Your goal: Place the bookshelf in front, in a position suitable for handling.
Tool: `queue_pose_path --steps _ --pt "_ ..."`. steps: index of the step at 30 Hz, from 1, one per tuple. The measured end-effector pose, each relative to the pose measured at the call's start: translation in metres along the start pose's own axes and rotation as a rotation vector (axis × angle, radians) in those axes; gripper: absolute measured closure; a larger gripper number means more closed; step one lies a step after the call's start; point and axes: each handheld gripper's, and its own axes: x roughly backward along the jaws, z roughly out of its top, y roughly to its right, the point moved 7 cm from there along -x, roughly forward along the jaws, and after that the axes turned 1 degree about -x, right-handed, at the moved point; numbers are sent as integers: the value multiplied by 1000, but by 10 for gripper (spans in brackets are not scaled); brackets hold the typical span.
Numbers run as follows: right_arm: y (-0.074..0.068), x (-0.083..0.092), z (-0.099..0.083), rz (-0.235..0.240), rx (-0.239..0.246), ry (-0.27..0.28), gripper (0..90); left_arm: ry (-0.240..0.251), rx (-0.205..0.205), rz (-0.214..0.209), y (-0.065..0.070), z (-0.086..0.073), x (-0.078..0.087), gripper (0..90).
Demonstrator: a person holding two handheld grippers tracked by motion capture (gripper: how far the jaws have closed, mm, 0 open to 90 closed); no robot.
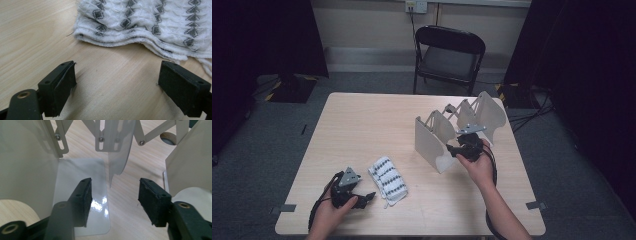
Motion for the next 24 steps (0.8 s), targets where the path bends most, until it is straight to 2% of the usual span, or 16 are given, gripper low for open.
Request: queue_pose_path --steps 4,11,16,20,22,24 --pt "3 -2 7 7 -38 12 527 -2 -1 0 0 0 0 140" --pt "4 -9 17 3 -51 -2 598 -4 0 1 0 0 0 140" --pt "3 -13 22 7 -79 7 681 -2 -1 0 0 0 0 140" --pt "1 -17 25 20 -100 -12 740 0 -1 -1 0 0 0 140" --pt "0 -19 27 12 -89 -19 765 0 -3 -4 0 0 0 140" --pt "-2 -21 29 20 -100 -17 798 -1 -3 -4 0 0 0 140"
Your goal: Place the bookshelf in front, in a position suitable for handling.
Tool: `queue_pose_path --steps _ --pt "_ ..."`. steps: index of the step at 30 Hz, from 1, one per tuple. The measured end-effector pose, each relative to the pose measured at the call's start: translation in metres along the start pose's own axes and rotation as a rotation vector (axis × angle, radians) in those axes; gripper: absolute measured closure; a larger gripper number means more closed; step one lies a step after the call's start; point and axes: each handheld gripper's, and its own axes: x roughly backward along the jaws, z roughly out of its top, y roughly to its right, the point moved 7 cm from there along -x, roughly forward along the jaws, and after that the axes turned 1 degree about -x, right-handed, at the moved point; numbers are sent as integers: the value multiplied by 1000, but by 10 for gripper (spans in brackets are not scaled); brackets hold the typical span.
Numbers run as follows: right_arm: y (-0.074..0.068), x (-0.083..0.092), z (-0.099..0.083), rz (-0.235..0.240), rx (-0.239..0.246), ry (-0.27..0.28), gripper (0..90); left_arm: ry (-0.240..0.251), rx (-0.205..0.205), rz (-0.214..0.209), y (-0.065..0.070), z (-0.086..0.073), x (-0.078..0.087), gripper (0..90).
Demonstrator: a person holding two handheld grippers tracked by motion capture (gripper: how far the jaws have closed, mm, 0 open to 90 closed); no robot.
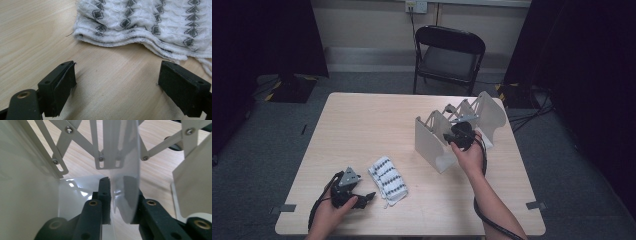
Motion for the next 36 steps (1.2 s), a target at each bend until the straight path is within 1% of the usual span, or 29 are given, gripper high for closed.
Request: queue_pose_path --steps 3,4,6,8,9,10,12,15,21,26,30,36 --pt "0 -2 1 -10 7 -3 850 0 -1 0 0 0 0 139" --pt "0 -2 0 -10 1 -2 875 2 -1 -1 0 0 0 139" --pt "2 -2 0 1 -13 -1 885 2 -1 -1 0 0 0 139" --pt "2 -1 0 7 -7 -3 892 1 -1 -2 0 0 0 140" --pt "1 -1 0 7 6 -6 896 1 -1 -1 0 0 0 139" --pt "0 -1 1 0 20 -9 896 2 -1 -1 0 0 0 139" --pt "0 0 1 -2 26 -4 897 2 -1 -1 0 0 0 139" --pt "-1 1 0 -7 52 2 898 2 -1 -1 0 0 0 140" --pt "-2 4 1 -5 77 13 897 2 -1 -1 0 0 0 139" --pt "-3 6 1 -10 86 24 896 2 -1 -1 0 0 0 139" --pt "-4 7 2 -26 102 41 893 2 -1 -1 0 0 0 139" --pt "-6 9 2 -36 109 54 890 2 -2 -1 0 0 0 139"
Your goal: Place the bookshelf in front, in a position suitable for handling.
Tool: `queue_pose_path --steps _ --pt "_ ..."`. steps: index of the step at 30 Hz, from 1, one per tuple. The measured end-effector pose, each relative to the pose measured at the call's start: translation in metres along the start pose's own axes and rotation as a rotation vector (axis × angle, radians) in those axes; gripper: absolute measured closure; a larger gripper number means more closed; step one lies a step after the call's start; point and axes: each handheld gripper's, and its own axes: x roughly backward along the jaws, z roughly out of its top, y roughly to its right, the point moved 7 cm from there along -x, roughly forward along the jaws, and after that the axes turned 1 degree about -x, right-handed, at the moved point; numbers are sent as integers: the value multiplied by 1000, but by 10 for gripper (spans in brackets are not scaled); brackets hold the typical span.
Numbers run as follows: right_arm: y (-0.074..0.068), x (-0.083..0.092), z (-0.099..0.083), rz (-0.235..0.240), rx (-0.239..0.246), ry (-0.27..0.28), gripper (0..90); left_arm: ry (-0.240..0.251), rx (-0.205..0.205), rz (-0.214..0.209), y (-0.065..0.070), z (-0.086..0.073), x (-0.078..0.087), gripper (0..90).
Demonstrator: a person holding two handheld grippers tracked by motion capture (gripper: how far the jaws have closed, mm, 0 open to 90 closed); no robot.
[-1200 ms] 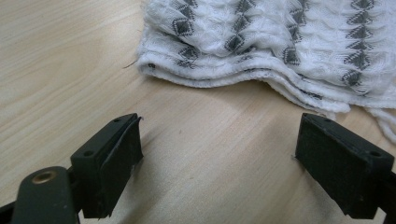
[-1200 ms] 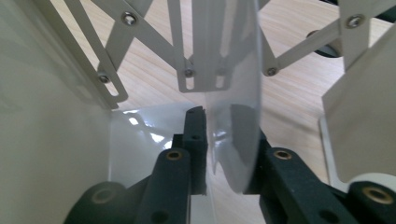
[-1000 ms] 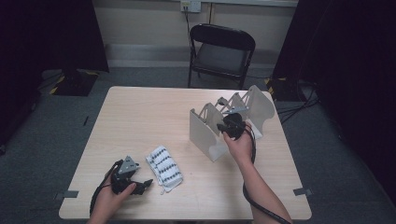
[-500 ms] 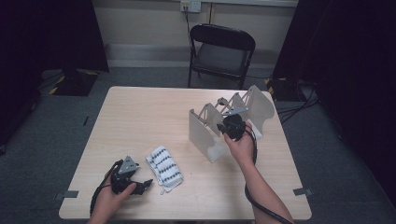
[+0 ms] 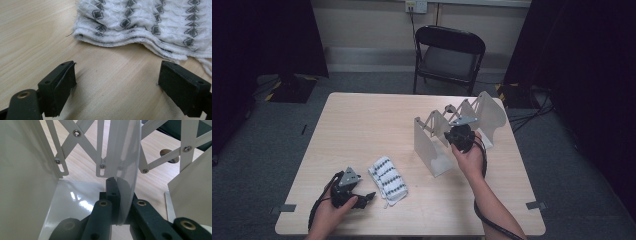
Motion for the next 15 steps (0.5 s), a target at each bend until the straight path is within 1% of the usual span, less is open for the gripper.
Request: queue_pose_path --steps 6,10,12,13,14,15 --pt "-1 2 1 -8 5 6 888 -5 1 0 -1 0 0 140" --pt "-1 2 1 -8 4 13 888 4 21 21 -3 1 0 165" --pt "-1 3 2 -9 7 17 888 -11 34 39 -5 2 1 179" --pt "-1 3 2 -10 8 20 887 -4 40 42 -6 3 2 180" --pt "-1 3 2 -12 8 22 887 23 56 41 -6 7 4 180" --pt "-1 4 2 -13 10 27 887 38 71 38 -6 10 6 180"
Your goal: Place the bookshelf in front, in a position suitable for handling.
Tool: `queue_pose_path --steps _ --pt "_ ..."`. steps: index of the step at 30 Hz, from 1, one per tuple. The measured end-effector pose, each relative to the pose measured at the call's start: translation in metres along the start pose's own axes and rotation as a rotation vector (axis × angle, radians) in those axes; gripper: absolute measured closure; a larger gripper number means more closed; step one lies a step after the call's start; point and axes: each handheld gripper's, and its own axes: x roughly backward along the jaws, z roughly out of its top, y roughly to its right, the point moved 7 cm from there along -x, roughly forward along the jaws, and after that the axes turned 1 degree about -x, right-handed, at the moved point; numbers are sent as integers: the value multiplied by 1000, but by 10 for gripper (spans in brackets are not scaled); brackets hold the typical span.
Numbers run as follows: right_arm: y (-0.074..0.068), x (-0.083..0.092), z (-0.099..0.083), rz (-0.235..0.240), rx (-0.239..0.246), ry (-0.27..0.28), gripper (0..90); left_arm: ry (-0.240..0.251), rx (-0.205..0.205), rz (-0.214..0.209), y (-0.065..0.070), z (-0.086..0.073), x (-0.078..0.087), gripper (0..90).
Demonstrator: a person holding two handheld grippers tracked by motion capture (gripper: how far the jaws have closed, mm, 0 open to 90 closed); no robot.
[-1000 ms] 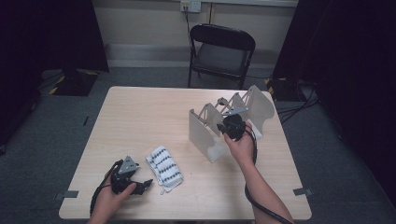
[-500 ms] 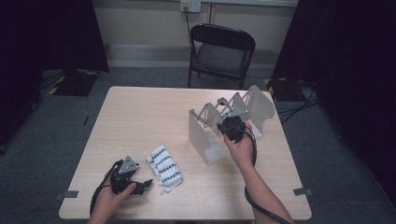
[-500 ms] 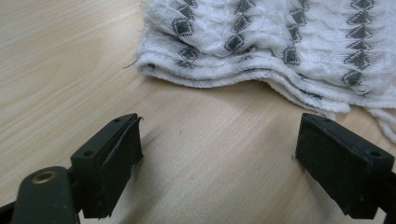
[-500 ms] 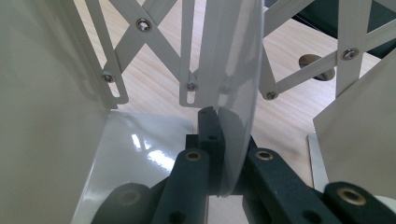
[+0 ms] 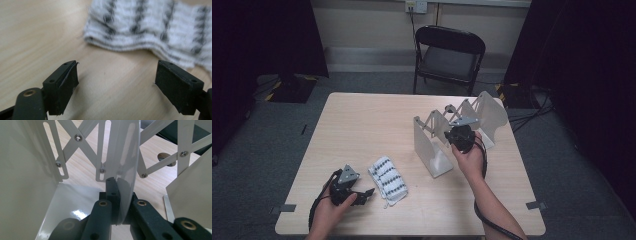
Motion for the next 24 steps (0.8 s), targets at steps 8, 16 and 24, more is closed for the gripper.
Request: queue_pose_path --steps 8,16,24 --pt "1 5 6 -5 3 27 885 52 -60 -47 19 31 -1 164" --pt "4 9 4 -2 -18 41 890 13 -101 -96 33 31 -16 171" --pt "4 10 -4 2 -38 55 892 -1 -103 -92 31 28 -17 188"
